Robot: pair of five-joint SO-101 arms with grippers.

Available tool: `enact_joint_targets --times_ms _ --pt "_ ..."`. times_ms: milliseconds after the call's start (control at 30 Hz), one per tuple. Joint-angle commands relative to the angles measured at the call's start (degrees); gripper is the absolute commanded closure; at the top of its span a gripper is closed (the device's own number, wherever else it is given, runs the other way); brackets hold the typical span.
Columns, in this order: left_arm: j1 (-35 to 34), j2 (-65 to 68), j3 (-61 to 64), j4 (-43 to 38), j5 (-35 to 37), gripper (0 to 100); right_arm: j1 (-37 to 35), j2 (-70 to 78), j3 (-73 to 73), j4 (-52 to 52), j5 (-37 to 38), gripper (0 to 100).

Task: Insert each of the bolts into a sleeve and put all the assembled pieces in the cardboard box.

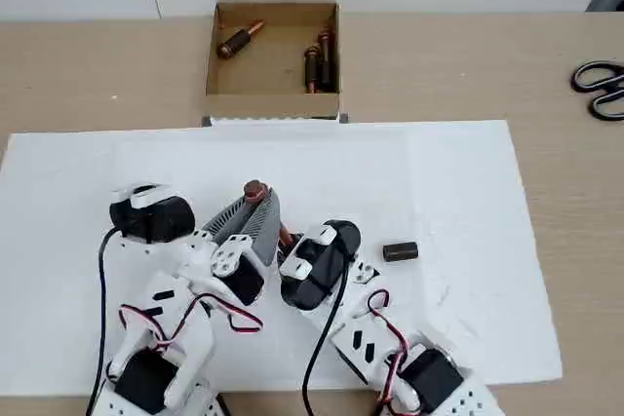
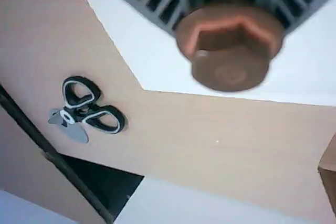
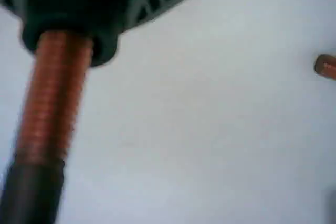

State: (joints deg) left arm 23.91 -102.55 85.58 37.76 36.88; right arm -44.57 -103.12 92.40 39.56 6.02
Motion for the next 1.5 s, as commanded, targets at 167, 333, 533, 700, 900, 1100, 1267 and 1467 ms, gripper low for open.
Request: enact_joint_targets --times_ms 167,333,533,700,900,1100,1267,1467 --pt "4.92 -0.7 -3.38 8.44 -1.23 99 -0.4 -0.84 -4.31 -1.54 0.62 99.5" --pt "9.23 -0.62 -5.32 19.08 -4.04 99 -0.4 -0.84 -6.15 -1.54 0.62 99.5" --pt "10.37 -0.62 -5.32 22.77 -5.63 99 -0.4 -0.84 -6.42 -1.54 0.62 99.5" --pt "8.53 -0.53 -5.32 21.98 -5.63 79 -0.4 -0.84 -5.98 -1.45 0.62 99.5" --pt "7.91 -0.62 -5.67 22.59 -7.65 68 -0.4 -0.75 -5.89 -1.1 0.62 99.5" --pt "2.37 -0.35 -11.56 22.51 -10.73 69 -0.4 -0.75 -4.48 -1.01 0.62 99.5" --pt "-4.13 -0.62 -12.09 22.59 -14.15 70 -0.4 -0.75 -3.43 -1.27 0.35 99.5" --pt "-12.57 -0.7 -10.86 22.59 -15.82 88 5.41 -0.75 -5.1 -1.63 0.26 99.5"
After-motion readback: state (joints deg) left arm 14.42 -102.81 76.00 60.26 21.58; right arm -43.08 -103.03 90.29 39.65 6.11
